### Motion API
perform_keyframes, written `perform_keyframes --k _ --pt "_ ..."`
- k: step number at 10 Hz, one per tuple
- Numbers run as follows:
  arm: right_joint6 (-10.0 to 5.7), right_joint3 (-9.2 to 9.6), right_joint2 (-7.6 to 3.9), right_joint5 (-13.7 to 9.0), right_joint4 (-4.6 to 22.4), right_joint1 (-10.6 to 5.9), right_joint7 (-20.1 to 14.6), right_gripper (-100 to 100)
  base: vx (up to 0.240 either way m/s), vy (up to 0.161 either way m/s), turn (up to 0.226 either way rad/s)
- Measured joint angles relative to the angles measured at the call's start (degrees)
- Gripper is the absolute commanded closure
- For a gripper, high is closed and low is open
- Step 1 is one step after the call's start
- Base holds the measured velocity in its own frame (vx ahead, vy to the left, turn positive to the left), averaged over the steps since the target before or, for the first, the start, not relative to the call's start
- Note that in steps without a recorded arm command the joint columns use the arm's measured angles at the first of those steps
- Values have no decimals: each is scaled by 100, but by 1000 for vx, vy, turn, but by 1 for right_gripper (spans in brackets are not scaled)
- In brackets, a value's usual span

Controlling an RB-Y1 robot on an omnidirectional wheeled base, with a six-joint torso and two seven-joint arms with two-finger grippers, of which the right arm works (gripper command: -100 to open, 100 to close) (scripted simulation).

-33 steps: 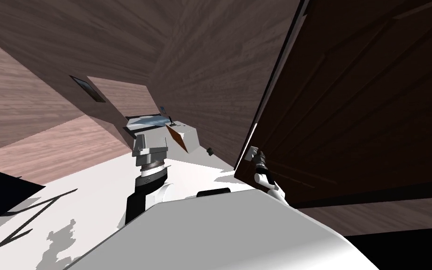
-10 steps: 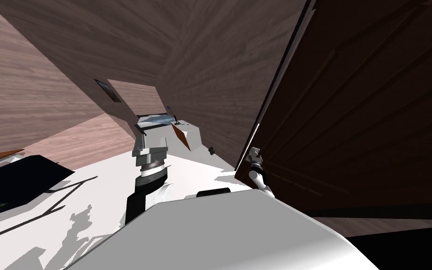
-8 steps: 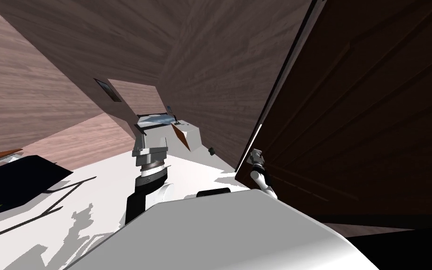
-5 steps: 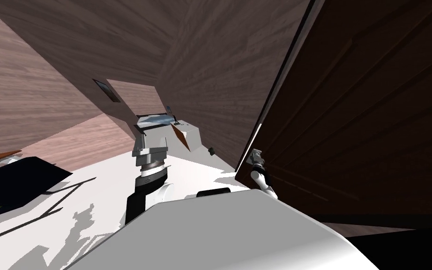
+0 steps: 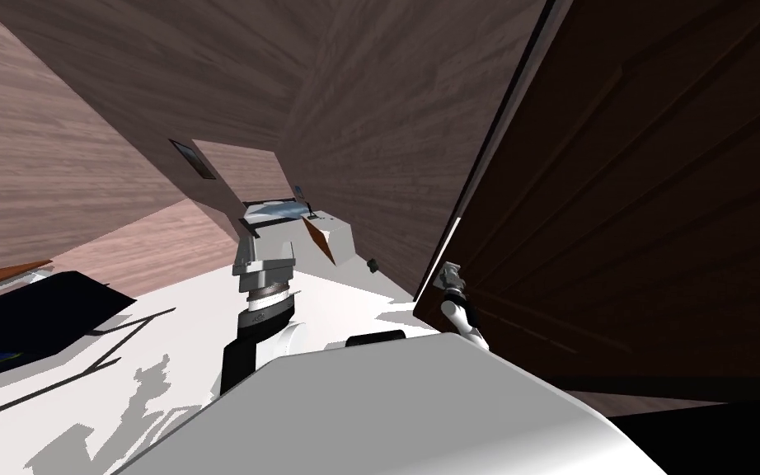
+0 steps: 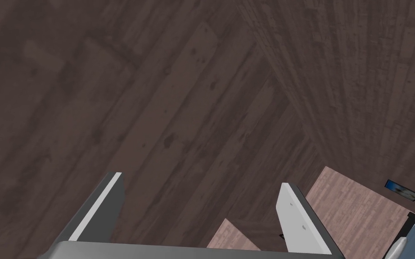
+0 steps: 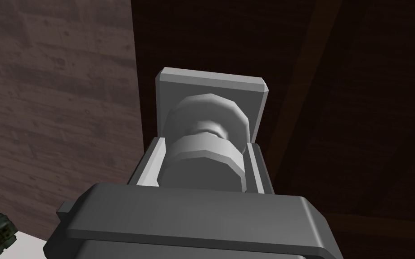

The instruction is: Pull the door open

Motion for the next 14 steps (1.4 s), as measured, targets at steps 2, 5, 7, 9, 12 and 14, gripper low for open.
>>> perform_keyframes --k 2,5,7,9,12,14 --pt "27 91 -49 -6 -69 22 -75 100 -250 11 104" --pt "31 340 -153 1 -94 97 -277 100 -260 -3 127" --pt "93 475 -211 -17 -182 168 -392 100 -236 -41 123" --pt "117 566 -247 -17 -219 193 -466 100 -126 3 105" --pt "17 718 -223 35 -459 447 -485 100 -155 -14 95" --pt "19 786 -178 51 -706 684 -453 100 -137 -26 121"
